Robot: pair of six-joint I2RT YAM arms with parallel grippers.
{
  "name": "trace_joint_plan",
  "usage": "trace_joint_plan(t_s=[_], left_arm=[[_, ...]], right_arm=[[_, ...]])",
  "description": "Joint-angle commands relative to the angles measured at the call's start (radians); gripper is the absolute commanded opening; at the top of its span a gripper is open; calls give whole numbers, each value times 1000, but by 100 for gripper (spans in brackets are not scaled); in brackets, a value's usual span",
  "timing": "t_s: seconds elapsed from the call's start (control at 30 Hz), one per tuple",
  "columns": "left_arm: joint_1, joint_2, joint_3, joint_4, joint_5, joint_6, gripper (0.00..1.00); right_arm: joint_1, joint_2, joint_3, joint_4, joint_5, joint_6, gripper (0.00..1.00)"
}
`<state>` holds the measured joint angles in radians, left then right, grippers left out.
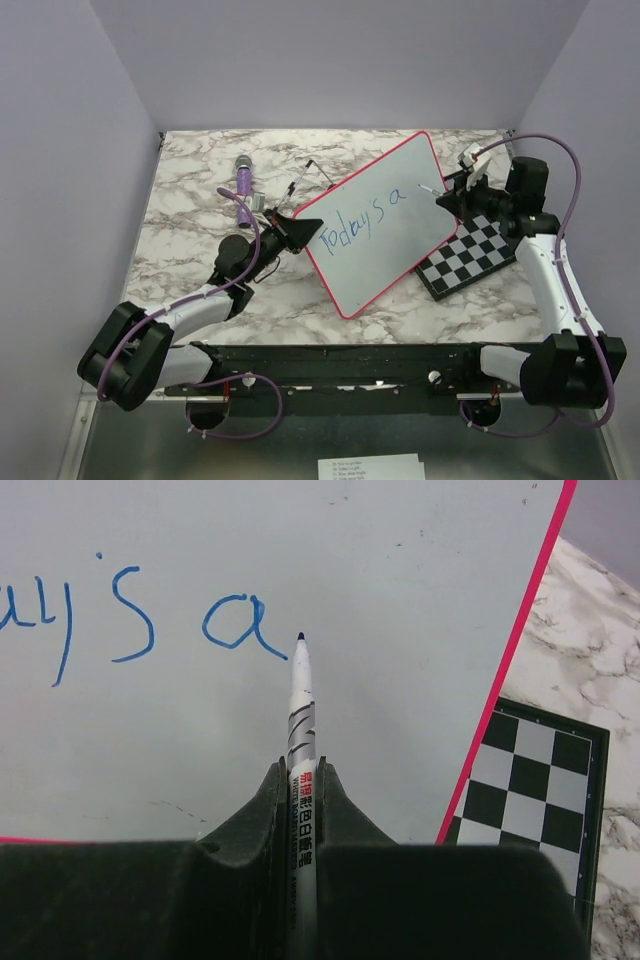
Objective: Write a sentence on the whiteboard
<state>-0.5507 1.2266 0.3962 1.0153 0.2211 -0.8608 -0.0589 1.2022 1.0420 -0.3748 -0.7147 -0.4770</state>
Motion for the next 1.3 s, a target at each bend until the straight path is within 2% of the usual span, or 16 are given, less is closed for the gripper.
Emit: trace_joint_plan(t_s=[0.0, 0.6, 1.0, 1.27], left_arm=[[-3, -39, 43, 89, 83, 16, 0], [0, -39, 47, 80, 101, 19, 0], [1, -32, 47, 78, 95, 13, 0], [1, -27, 53, 78, 95, 6, 0]], right_arm=[[-16, -41, -28, 66, -63, 18, 1], [-30, 46, 23, 96, -82, 66, 1], [-38, 143, 47, 96, -75, 3, 1], [-38, 149, 18, 131, -68, 15, 1]])
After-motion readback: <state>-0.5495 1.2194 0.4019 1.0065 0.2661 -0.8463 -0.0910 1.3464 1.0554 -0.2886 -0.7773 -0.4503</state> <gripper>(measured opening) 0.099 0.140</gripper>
